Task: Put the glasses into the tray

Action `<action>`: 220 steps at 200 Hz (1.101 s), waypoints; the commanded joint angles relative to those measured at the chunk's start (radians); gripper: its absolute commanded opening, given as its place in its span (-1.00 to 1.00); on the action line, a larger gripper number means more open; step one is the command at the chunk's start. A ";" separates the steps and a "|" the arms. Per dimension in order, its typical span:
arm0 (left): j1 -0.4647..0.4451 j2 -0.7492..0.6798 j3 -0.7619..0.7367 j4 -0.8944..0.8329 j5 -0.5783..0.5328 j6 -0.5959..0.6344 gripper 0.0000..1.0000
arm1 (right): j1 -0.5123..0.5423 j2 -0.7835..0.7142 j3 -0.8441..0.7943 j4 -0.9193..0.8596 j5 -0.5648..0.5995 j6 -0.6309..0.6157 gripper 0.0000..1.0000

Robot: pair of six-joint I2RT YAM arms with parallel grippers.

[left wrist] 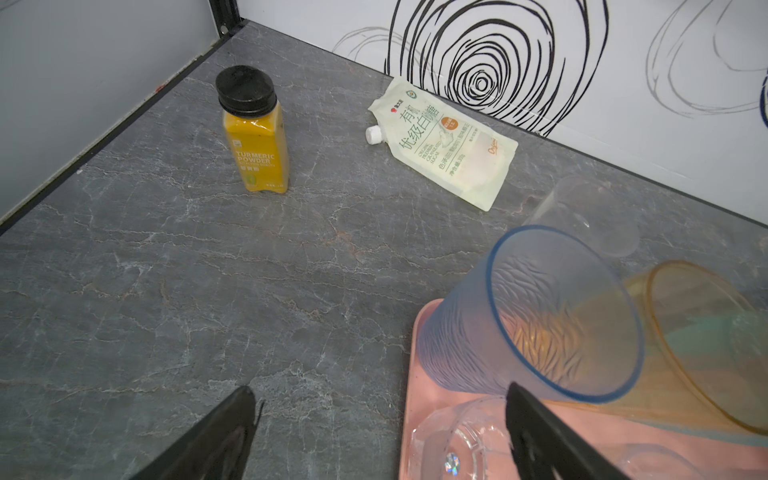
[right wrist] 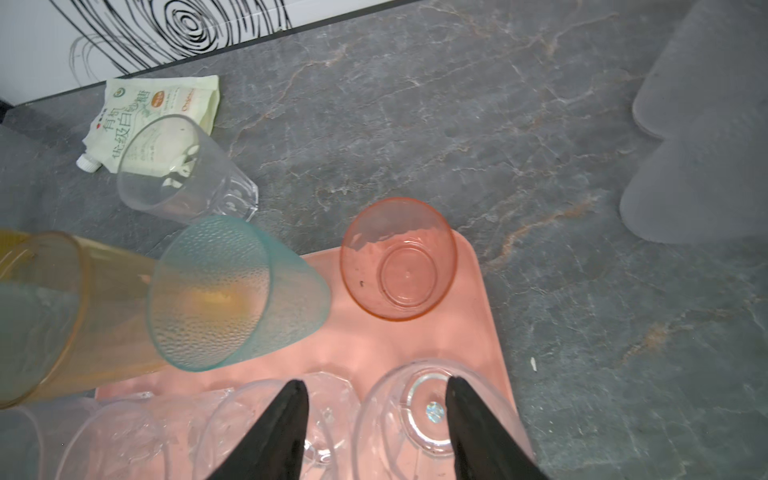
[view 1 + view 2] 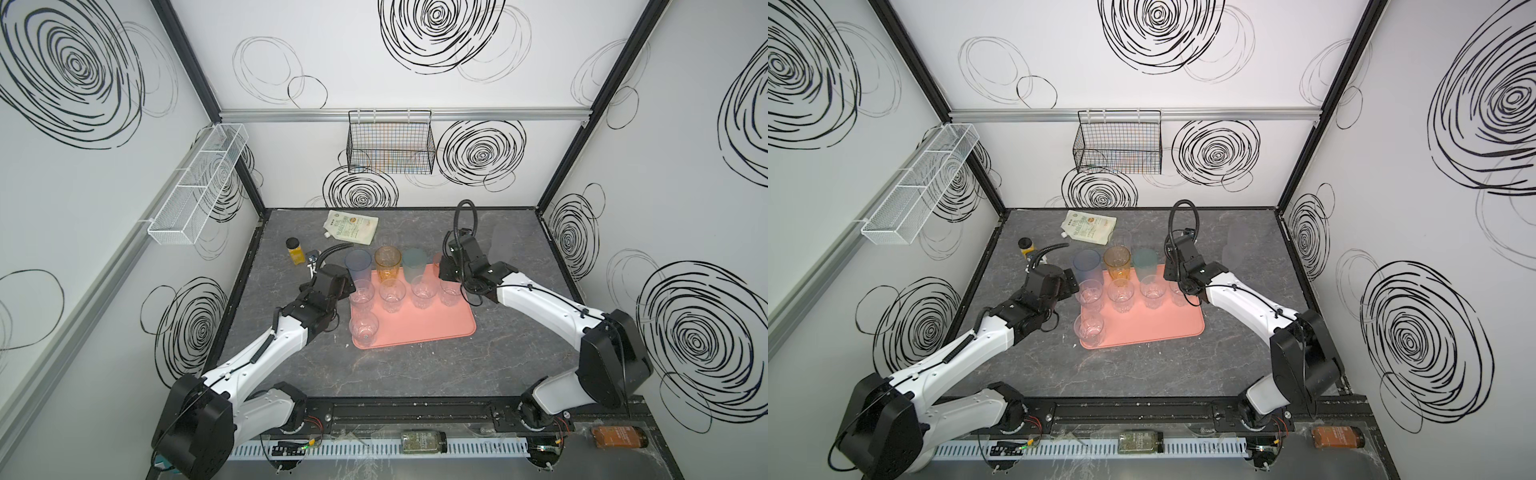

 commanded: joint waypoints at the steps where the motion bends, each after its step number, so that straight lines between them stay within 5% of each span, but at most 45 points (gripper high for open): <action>1: 0.029 -0.008 0.028 0.006 0.073 -0.007 0.92 | 0.065 0.056 0.069 -0.051 0.093 -0.024 0.16; 49: 0.025 -0.017 0.030 -0.048 0.088 0.053 0.92 | 0.151 0.221 0.242 -0.153 0.088 -0.067 0.17; 80: 0.021 -0.052 0.014 -0.083 0.125 0.059 0.92 | 0.166 0.205 0.218 -0.124 0.060 -0.082 0.18; 172: 0.001 -0.136 0.090 -0.200 0.084 0.146 0.93 | 0.030 -0.094 0.001 -0.059 -0.003 -0.101 0.20; 220: -0.146 -0.089 0.149 -0.206 0.030 0.152 0.93 | -0.109 -0.314 -0.184 0.059 -0.026 -0.096 0.21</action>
